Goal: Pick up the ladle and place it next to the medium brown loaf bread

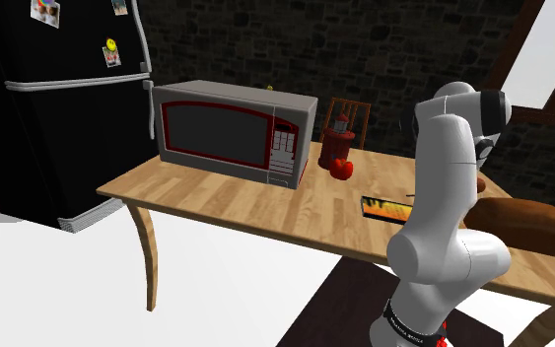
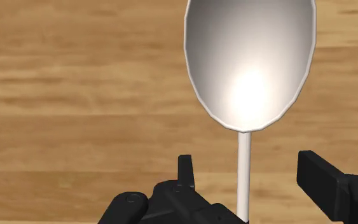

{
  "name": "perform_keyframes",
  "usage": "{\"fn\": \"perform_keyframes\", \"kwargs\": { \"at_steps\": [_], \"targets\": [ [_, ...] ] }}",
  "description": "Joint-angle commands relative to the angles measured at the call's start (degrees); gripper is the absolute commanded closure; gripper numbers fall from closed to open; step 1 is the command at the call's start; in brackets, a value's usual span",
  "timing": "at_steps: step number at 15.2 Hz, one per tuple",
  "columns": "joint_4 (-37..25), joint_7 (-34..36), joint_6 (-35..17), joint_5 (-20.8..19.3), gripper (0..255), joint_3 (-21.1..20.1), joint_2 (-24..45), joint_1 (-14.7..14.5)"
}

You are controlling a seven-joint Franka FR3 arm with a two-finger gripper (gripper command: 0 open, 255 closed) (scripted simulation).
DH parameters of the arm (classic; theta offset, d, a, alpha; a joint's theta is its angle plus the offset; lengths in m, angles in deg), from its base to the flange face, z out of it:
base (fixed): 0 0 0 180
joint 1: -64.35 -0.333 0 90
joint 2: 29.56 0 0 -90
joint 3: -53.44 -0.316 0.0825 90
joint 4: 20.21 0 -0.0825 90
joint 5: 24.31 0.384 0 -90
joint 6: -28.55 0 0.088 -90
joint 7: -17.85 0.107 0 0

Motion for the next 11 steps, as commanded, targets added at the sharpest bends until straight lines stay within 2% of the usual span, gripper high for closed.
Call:
{"fn": "perform_keyframes", "kwargs": {
  "at_steps": [1, 4, 8, 11],
  "targets": [
    [0.0, 0.0, 0.0, 0.0, 0, 0.0, 0.0, 0.0],
    [0.0, 0.0, 0.0, 0.1, 0, -0.1, 0.1, 0.0],
    [-2.1, 2.4, 4.8, -4.0, 0, 3.2, -3.8, -2.2],
    [-2.1, 2.4, 4.8, -4.0, 0, 3.2, -3.8, -2.2]
  ]
}}
